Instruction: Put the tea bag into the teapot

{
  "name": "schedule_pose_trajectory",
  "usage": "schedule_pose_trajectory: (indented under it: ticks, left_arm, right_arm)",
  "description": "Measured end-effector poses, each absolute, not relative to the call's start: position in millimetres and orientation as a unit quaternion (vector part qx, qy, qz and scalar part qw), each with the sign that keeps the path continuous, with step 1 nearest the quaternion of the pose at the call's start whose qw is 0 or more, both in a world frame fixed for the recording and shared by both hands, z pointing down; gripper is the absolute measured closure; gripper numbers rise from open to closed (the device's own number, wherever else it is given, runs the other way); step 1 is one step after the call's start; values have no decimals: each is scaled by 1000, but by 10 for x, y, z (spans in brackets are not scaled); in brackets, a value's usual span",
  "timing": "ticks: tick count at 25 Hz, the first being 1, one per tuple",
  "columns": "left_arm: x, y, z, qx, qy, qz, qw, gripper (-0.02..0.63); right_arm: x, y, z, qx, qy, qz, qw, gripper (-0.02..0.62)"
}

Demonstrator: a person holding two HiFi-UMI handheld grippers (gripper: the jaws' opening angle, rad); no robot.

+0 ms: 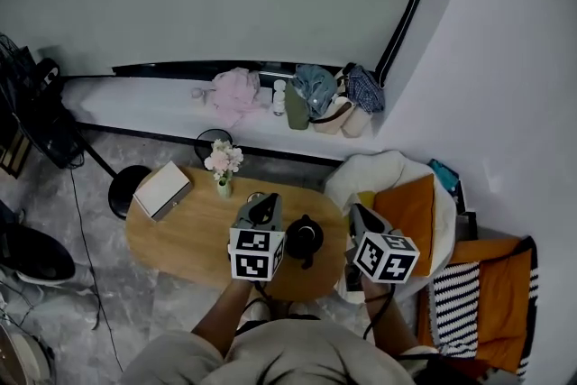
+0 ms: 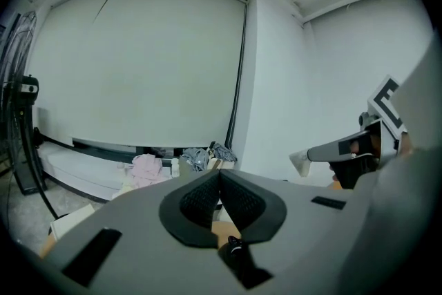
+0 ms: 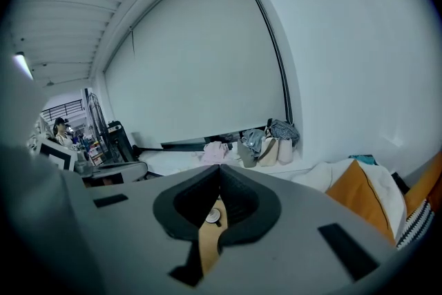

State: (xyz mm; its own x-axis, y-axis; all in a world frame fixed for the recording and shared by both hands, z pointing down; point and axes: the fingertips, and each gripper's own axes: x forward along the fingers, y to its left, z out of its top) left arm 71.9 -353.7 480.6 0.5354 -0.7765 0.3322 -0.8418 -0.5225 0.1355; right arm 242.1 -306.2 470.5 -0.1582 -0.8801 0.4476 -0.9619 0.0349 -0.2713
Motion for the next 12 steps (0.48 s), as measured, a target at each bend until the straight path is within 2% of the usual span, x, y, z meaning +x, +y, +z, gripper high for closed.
schedule_pose_trajectory:
  ticks: [12]
  left_arm:
    - [747,-3320,5357,850,-468,162,180,589]
  right_arm:
    - [2332,-3023,5262,612,-717,316,109,561]
